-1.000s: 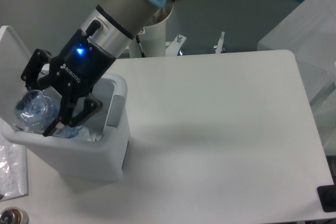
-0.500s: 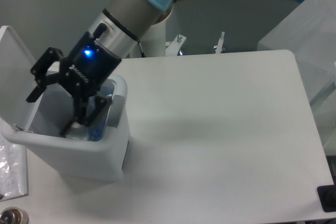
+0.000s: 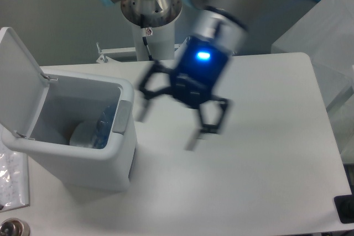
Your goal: Place the trash in the trash can
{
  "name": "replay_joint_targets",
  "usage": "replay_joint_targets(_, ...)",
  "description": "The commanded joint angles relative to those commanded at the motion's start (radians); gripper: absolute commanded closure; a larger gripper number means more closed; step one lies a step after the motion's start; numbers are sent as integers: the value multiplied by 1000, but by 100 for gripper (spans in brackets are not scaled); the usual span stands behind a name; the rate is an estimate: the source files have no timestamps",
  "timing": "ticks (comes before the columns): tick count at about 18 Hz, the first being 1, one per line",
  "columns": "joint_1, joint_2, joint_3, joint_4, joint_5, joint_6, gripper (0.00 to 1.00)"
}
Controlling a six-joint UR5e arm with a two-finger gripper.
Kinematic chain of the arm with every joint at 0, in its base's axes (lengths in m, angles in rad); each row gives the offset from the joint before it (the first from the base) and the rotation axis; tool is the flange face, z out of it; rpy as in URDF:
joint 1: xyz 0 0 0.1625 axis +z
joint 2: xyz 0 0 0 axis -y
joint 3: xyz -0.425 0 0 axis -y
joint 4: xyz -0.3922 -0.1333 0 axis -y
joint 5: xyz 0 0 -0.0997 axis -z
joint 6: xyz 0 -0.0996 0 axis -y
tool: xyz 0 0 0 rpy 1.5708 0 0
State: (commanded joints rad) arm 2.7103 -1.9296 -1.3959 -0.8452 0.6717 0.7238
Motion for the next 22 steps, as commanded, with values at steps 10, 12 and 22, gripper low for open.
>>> replay_joint_targets(10, 49, -87, 34, -6, 426, 172, 0)
replay_joint_targets(12, 33, -106, 34, -6, 515, 230, 0)
replay_joint_targets(22, -3, -120, 97, -333, 743, 556, 0)
